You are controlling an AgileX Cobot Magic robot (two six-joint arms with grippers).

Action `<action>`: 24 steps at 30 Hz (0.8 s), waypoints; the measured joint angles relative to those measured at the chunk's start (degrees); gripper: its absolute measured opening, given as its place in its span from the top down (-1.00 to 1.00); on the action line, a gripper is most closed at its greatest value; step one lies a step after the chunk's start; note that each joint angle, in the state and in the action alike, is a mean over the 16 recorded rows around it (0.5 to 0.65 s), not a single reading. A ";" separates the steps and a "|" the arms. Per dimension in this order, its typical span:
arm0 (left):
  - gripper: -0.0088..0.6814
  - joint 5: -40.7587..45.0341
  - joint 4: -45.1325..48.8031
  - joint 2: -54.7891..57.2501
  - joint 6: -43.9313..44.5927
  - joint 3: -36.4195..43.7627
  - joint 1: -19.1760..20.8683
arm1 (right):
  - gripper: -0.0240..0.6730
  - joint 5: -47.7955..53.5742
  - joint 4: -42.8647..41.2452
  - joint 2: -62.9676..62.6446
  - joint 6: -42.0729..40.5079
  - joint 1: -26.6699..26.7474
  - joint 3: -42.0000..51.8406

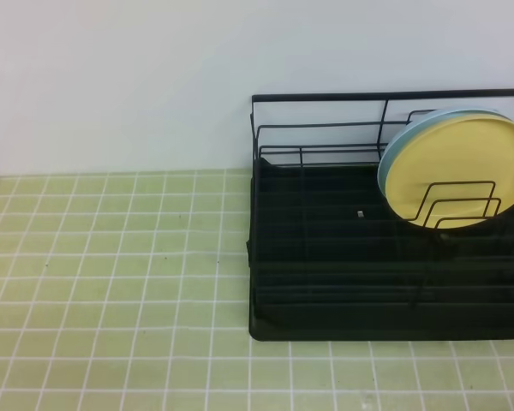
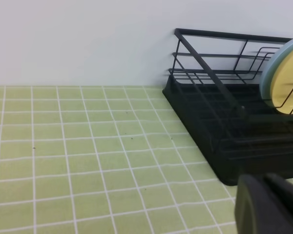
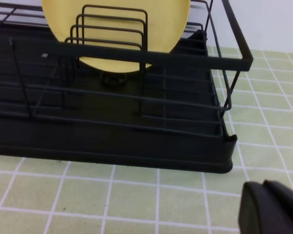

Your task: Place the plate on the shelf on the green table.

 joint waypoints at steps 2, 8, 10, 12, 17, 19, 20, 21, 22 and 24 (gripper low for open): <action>0.98 0.00 0.00 0.00 0.00 0.00 0.00 | 0.94 0.01 0.00 0.04 0.00 0.00 0.00; 0.98 0.00 0.00 0.00 0.00 0.00 0.00 | 0.94 0.04 0.00 0.07 0.00 0.00 0.00; 0.98 0.00 0.00 0.00 0.00 0.00 0.00 | 0.94 0.04 0.00 0.07 0.00 0.00 0.00; 0.98 0.00 0.00 0.00 0.00 0.00 0.00 | 0.94 0.04 0.00 0.07 0.00 0.00 0.00; 0.98 0.00 0.00 0.00 0.00 0.00 0.18 | 0.94 0.00 0.00 0.07 0.00 0.00 0.00; 0.98 0.00 0.00 0.00 0.00 0.00 0.75 | 0.94 0.00 0.00 0.07 0.00 0.00 0.00; 0.98 -0.01 0.00 0.00 0.00 0.00 1.23 | 0.94 0.00 0.00 0.07 0.00 0.00 0.00; 0.98 -0.06 0.03 0.00 -0.01 0.00 1.87 | 0.94 0.00 0.00 0.07 0.00 0.00 0.00; 0.98 -0.17 0.05 0.00 -0.05 0.00 2.67 | 0.94 0.00 0.00 0.07 0.00 0.00 0.00; 0.98 -0.69 0.04 0.00 -0.34 0.01 4.80 | 0.94 0.01 0.00 0.07 0.00 0.00 0.00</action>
